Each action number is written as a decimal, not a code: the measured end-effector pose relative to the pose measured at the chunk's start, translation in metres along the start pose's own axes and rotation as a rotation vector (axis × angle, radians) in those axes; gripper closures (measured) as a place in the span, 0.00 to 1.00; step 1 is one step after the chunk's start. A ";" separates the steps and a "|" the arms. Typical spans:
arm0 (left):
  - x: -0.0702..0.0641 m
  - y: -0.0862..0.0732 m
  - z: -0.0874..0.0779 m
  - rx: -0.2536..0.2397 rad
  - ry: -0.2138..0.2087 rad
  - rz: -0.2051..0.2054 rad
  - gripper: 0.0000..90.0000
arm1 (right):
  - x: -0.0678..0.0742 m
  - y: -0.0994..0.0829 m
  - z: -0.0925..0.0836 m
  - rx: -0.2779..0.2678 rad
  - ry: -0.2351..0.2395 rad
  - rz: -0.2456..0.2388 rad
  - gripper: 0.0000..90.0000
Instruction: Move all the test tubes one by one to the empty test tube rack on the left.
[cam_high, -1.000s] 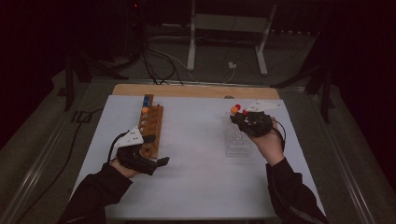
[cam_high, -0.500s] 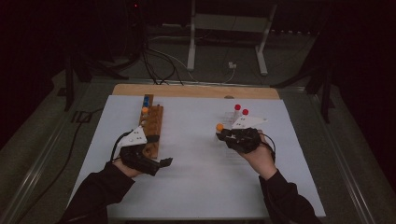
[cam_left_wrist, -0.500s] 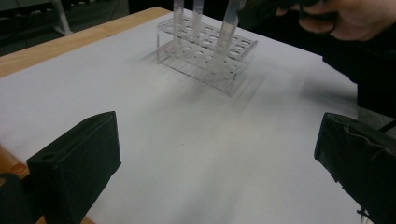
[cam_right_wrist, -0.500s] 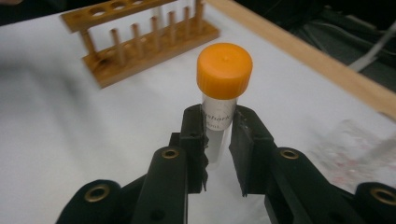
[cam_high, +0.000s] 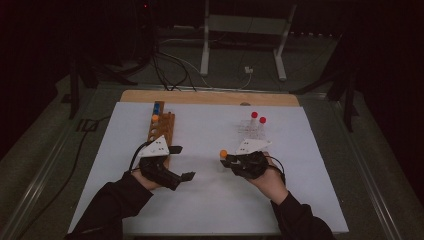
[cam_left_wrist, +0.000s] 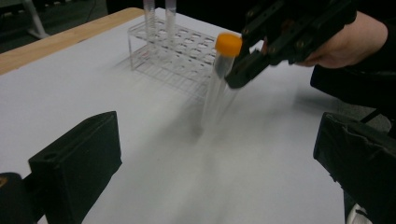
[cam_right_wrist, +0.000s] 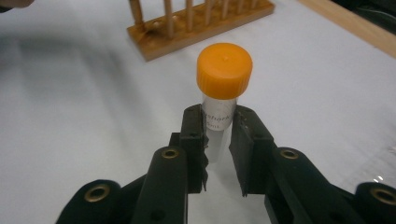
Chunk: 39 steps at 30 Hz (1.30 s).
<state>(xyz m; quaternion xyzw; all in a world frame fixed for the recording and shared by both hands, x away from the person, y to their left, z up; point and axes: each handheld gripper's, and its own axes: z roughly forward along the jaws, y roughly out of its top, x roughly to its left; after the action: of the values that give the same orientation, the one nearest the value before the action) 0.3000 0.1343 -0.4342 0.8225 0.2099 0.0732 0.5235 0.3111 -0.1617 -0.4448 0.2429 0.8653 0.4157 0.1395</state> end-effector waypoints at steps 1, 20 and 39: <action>-0.001 0.001 0.001 -0.001 -0.005 0.003 0.02 | 0.002 0.000 0.001 0.001 0.004 0.000 0.84; -0.012 0.022 0.027 -0.015 -0.043 0.061 0.11 | 0.013 0.003 0.004 -0.005 0.045 -0.015 0.84; -0.014 0.027 0.054 -0.005 -0.035 0.104 0.62 | 0.017 0.005 0.003 -0.010 0.067 -0.029 0.84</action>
<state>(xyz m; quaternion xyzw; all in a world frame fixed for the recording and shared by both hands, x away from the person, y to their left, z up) 0.3134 0.0740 -0.4325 0.8321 0.1575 0.0864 0.5248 0.2993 -0.1476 -0.4433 0.2156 0.8707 0.4260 0.1178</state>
